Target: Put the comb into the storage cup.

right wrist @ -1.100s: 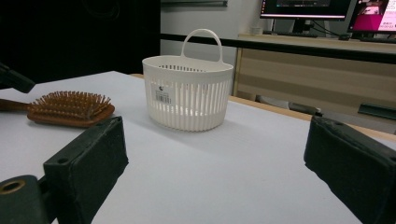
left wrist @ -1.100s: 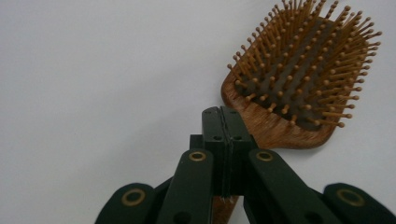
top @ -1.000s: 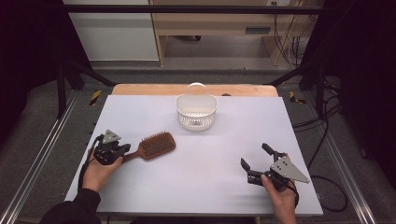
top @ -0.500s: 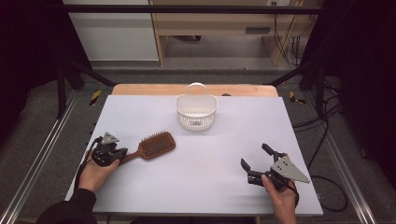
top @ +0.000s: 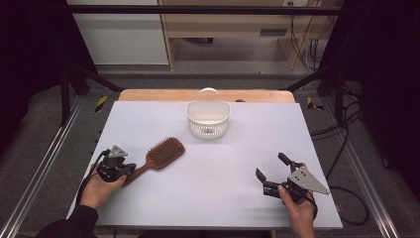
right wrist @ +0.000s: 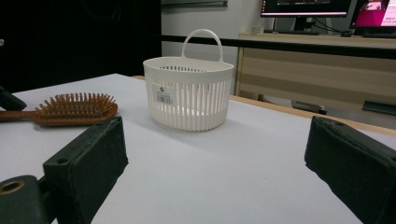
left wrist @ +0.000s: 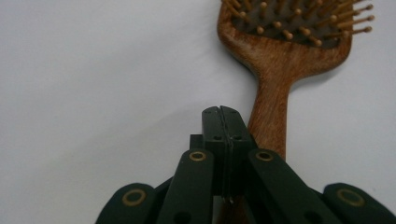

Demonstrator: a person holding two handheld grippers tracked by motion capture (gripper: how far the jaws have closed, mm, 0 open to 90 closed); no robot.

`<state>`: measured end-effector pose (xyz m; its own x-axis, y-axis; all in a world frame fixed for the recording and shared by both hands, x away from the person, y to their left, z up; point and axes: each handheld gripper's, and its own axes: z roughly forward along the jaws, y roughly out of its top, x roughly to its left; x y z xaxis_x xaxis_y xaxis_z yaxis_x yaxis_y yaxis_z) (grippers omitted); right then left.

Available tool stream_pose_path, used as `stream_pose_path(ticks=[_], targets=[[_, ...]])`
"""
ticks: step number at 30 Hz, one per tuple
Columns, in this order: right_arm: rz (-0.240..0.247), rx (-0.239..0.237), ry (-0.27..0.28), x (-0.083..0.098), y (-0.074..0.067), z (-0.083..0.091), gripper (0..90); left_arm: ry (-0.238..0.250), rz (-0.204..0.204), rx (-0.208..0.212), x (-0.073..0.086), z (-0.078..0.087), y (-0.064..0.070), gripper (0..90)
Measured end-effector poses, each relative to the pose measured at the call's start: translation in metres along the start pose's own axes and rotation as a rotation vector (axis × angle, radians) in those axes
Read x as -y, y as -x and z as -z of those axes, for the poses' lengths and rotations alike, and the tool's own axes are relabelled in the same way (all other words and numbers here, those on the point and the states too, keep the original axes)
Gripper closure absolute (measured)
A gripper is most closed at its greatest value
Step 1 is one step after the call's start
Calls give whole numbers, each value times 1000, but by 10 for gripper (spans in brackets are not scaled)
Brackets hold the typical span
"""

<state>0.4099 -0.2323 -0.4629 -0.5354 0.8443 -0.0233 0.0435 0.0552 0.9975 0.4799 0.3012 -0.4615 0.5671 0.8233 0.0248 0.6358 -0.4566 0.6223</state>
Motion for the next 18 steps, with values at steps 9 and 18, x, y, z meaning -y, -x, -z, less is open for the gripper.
stream_pose_path(ticks=[9,18], targets=[[-4,-2,-1,1,0,0,56,-16,-50,8,-1,1,15,899],[-7,-1,-3,1,1,0,55,-32,-53,21,-1,-2,20,899]])
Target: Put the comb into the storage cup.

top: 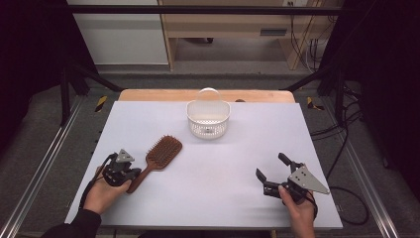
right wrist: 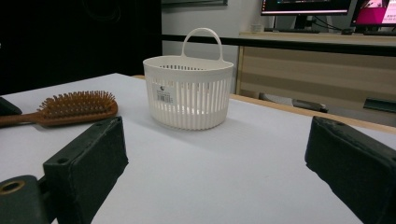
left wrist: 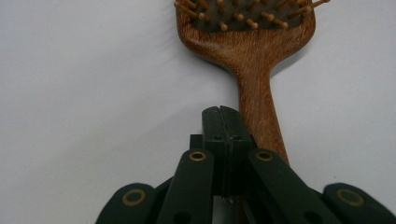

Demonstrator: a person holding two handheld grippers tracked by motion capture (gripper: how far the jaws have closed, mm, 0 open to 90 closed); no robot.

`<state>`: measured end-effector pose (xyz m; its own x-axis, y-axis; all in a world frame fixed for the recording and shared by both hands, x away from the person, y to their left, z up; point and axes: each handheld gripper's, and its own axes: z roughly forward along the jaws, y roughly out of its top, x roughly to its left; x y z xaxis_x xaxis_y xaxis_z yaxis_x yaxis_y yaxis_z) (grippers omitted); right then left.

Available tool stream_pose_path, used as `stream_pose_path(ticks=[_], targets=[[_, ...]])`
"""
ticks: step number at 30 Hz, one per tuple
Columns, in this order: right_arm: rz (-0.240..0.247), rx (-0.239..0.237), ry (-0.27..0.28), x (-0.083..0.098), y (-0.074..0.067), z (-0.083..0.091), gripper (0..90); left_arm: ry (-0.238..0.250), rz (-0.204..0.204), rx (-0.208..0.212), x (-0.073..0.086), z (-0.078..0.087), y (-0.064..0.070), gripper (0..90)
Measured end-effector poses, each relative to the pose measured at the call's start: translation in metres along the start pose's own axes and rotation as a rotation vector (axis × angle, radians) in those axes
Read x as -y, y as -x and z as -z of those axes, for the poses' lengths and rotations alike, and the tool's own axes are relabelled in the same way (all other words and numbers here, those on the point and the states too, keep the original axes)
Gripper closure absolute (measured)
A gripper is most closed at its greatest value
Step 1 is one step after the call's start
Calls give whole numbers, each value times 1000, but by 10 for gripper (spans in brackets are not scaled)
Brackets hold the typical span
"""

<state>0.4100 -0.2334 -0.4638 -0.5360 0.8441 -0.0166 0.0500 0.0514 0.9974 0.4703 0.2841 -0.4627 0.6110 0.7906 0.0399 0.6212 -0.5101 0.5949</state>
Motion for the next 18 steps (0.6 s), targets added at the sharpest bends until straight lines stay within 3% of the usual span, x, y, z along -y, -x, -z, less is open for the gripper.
stream_pose_path(ticks=[12,18], targets=[[-3,-1,0,0,0,0,54,0,0,-5,-4,3,1,899],[-3,-1,-5,1,0,-1,53,38,7,-44,-12,13,1,899]])
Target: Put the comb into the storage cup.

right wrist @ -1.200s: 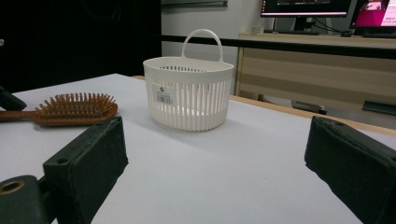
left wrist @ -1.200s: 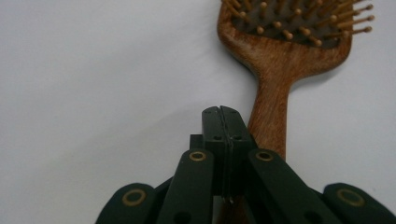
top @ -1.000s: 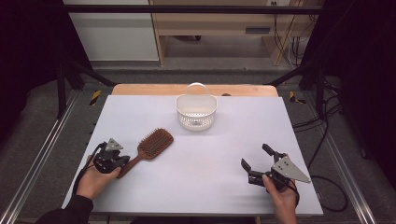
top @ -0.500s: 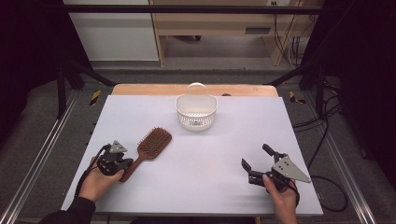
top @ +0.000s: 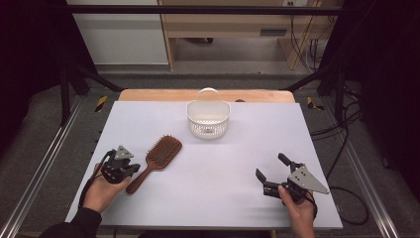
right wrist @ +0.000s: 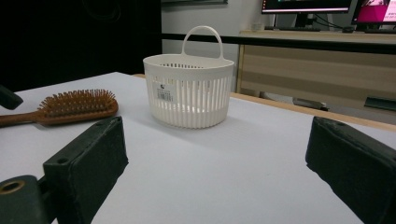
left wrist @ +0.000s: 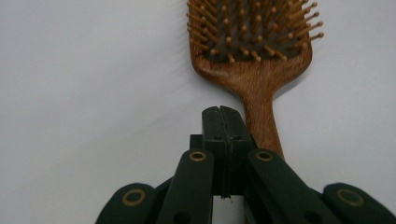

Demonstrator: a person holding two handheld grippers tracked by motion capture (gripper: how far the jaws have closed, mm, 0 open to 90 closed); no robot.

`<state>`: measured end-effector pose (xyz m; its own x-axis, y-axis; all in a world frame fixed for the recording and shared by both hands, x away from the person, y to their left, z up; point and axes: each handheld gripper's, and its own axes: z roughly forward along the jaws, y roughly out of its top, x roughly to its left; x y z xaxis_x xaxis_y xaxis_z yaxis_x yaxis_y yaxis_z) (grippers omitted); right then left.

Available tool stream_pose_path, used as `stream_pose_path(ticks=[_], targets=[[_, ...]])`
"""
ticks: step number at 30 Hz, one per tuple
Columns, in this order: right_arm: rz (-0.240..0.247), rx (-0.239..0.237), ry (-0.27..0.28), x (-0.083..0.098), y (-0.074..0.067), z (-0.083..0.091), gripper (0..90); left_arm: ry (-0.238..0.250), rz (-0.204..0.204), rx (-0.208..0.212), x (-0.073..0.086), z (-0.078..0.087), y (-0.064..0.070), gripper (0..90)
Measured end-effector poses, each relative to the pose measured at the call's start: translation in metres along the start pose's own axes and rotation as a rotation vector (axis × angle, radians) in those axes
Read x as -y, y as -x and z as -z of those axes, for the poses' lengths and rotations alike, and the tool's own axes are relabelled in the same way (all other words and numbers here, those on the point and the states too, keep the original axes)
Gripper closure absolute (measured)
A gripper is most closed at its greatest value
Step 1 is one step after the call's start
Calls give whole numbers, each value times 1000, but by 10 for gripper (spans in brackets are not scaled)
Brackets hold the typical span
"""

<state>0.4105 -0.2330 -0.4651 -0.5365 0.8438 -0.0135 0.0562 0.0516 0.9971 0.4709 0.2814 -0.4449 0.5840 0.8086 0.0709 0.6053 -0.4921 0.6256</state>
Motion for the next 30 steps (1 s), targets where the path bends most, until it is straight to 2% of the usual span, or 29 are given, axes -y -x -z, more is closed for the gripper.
stream_pose_path(ticks=[8,12,15,23,25,27,30], targets=[[0,-2,3,0,0,1,54,-22,-7,5,-17,4,5,893],[1,-1,2,0,1,1,53,-39,-22,4,-24,3,10,843],[3,1,1,0,1,1,54,-25,-27,-13,-26,3,13,744],[6,-1,-3,0,0,0,53,-16,3,-66,-27,0,15,404],[5,0,-3,0,0,0,53,-15,13,-65,-28,-1,15,311],[5,-1,-3,0,0,0,53,-20,14,-62,-28,-3,15,259],[6,-2,-5,0,0,0,52,-50,12,-53,-28,-7,15,146]])
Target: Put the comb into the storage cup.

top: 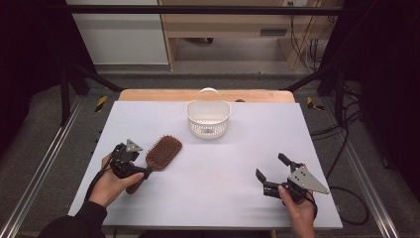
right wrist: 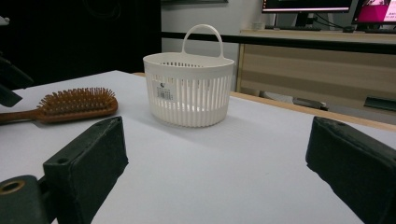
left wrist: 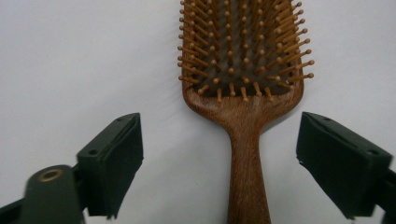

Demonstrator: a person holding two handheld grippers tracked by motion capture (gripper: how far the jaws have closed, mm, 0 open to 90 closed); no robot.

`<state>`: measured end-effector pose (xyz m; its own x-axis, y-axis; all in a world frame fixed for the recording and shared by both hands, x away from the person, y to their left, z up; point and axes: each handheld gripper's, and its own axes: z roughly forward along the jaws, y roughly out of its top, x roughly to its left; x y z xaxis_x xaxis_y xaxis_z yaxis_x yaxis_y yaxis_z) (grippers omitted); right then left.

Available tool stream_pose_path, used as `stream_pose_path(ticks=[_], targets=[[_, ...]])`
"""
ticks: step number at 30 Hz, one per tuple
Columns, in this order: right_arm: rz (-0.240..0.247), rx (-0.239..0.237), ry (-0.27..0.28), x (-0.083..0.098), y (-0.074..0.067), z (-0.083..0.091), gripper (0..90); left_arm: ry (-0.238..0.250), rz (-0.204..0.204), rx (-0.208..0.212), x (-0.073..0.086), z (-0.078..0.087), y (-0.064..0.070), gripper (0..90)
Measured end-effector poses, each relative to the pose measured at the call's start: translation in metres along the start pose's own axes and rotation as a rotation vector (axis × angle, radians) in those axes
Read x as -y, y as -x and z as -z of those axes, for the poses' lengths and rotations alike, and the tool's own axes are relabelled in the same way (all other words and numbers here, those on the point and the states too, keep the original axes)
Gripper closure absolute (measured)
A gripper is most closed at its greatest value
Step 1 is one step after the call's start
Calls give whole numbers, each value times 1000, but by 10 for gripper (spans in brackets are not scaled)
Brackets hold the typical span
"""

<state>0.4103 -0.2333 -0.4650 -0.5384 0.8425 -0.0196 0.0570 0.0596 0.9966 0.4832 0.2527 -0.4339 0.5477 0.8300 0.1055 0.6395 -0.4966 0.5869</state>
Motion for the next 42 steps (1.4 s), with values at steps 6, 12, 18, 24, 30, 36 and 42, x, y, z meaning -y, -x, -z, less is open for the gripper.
stream_pose_path(ticks=[6,12,18,24,30,36,42], targets=[[1,-2,-3,0,0,0,52,-28,13,8,-1,-7,0,73],[6,-1,-5,0,-1,0,52,-40,31,3,-1,-11,-2,61],[5,-2,-5,0,-1,0,51,-67,17,23,-1,-16,1,61],[6,6,6,-1,0,2,52,-118,-22,32,-2,-23,6,59],[4,20,8,-1,1,2,56,-150,-30,46,-3,-26,7,64],[6,16,2,-1,1,2,55,-178,-46,78,-6,-26,7,122],[3,16,4,-1,1,3,55,-206,-79,103,-6,-27,9,122]])
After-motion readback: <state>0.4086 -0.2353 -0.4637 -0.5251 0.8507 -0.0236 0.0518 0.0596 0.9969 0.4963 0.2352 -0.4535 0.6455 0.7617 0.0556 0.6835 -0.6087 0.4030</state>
